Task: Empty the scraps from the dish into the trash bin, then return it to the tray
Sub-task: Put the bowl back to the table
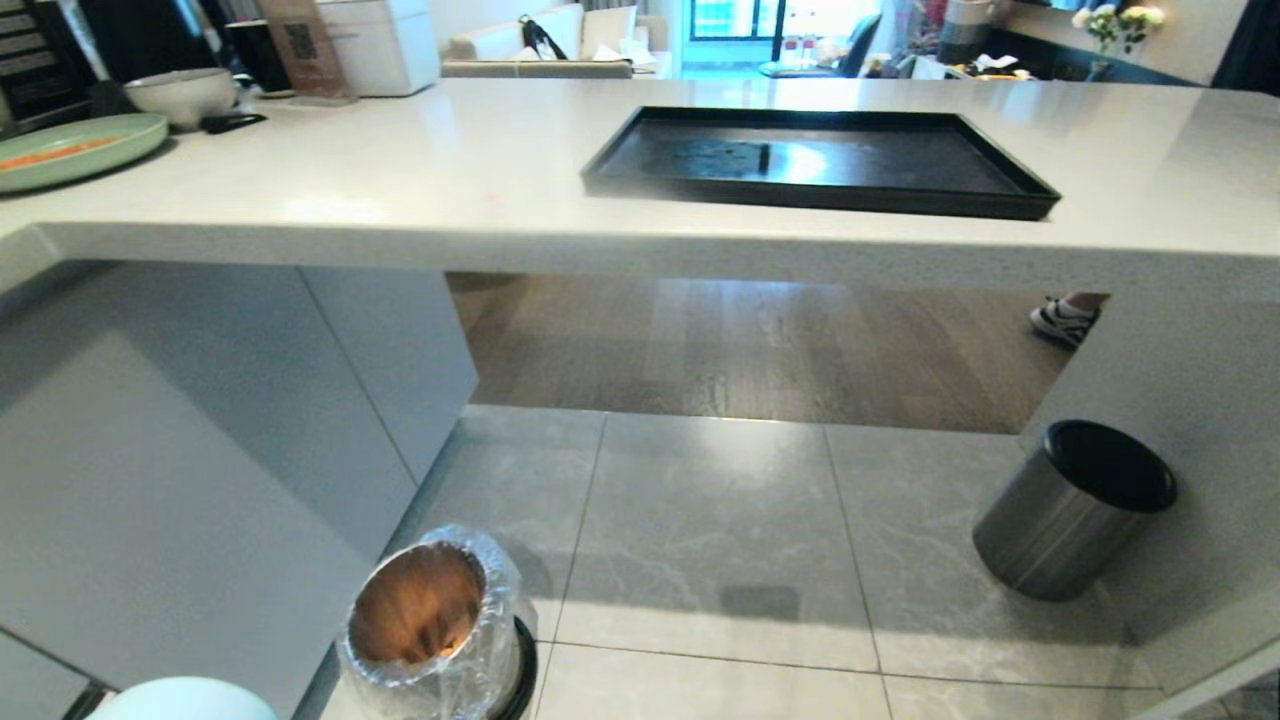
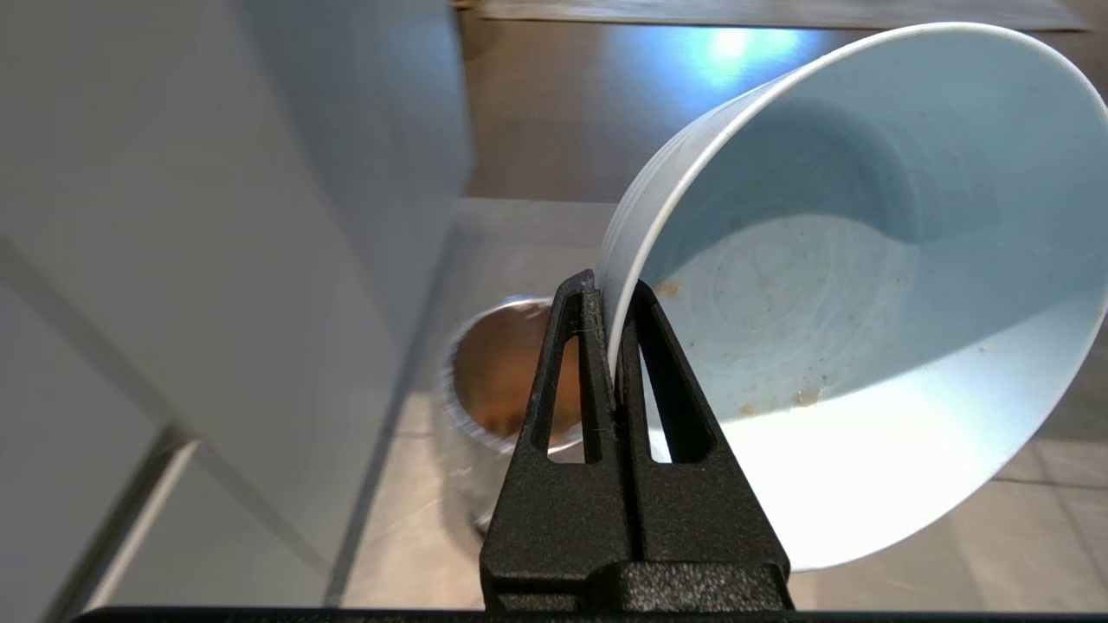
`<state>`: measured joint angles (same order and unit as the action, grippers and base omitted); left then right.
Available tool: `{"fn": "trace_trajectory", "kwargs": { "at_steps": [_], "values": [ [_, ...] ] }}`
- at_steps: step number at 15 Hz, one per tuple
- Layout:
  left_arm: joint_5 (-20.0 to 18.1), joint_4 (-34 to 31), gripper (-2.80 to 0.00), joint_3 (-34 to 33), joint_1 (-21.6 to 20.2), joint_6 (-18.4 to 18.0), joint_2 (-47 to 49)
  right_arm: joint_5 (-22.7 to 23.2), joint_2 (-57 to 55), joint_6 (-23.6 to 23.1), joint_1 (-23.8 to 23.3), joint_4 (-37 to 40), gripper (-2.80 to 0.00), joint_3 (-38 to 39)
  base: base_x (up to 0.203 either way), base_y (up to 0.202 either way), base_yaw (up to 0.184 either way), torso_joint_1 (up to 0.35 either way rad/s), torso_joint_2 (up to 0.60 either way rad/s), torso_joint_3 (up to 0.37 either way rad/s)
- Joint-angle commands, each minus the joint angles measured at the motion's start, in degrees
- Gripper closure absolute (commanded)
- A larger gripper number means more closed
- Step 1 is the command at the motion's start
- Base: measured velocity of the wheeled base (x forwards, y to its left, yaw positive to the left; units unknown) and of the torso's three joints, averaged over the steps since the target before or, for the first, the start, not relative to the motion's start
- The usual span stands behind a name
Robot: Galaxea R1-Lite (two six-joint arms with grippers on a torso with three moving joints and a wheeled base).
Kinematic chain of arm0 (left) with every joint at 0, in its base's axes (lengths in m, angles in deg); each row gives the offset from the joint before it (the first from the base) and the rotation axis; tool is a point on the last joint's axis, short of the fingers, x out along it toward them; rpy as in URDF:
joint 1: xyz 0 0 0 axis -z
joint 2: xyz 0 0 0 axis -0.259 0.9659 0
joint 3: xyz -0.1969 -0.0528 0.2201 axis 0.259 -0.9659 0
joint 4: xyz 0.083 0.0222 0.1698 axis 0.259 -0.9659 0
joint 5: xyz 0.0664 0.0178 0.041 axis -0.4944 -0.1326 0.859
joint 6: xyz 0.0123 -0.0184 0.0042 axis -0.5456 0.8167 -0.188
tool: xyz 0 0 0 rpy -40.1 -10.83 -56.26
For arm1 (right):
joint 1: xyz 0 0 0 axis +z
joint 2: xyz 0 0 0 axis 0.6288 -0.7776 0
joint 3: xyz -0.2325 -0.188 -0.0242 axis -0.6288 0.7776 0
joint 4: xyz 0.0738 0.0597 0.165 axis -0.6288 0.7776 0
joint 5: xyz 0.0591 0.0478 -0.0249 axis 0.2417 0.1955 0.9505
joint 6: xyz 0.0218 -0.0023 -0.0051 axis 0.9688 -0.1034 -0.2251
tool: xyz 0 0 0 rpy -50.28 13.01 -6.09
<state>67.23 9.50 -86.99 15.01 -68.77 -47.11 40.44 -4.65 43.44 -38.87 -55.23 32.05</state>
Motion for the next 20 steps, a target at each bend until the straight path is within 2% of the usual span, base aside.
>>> {"fn": "trace_trajectory", "kwargs": {
  "at_steps": [1, 5, 20],
  "values": [
    [0.0, 0.0, 0.00, 0.0, 0.0, 0.0, 0.0, 0.0, 0.0, 0.0, 0.0, 0.0, 0.00, 0.0, 0.004, 0.012, -0.176, -0.001, 0.01, -0.001],
    [0.0, 0.0, 0.00, 0.0, 0.0, 0.0, 0.0, 0.0, 0.0, 0.0, 0.0, 0.0, 0.00, 0.0, 0.001, 0.008, -0.132, 0.002, 0.00, -0.002],
    [0.0, 0.0, 0.00, 0.0, 0.0, 0.0, 0.0, 0.0, 0.0, 0.0, 0.0, 0.0, 0.00, 0.0, 0.000, 0.000, 0.000, 0.000, 0.00, 0.000]
  ]
}}
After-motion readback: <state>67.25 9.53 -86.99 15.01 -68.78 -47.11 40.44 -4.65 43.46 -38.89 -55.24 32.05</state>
